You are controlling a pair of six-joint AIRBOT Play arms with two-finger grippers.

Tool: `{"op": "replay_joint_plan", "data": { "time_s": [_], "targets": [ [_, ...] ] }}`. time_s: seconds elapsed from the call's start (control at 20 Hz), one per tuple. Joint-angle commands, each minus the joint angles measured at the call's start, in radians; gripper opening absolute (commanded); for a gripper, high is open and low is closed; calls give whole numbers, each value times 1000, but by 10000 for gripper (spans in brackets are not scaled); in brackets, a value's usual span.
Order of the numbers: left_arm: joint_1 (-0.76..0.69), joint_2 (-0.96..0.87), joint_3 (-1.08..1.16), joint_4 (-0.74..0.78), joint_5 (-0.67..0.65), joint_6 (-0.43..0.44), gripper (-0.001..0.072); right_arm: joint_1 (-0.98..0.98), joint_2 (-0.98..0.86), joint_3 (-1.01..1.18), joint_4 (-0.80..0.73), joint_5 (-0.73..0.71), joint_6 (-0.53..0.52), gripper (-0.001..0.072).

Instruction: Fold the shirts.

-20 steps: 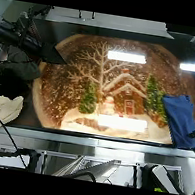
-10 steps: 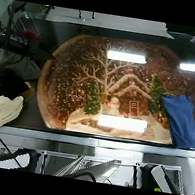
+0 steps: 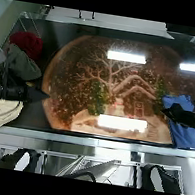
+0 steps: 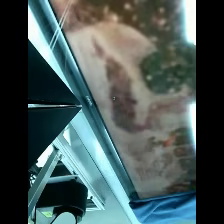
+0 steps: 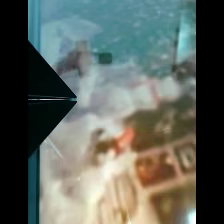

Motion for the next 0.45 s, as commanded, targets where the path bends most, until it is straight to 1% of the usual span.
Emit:
{"op": "replay_joint_plan", "data": {
  "time_s": [0.0, 0.25, 0.4],
  "targets": [
    [59, 129, -172, -3, 12, 0, 14, 42, 16, -23, 45, 45, 1, 25],
    [121, 232, -243, -3, -3, 0, 14, 42, 16, -23, 52, 47, 1, 24],
    [132, 267, -267, -2, -7, -2, 14, 42, 16, -23, 52, 47, 1, 25]
  ]
}}
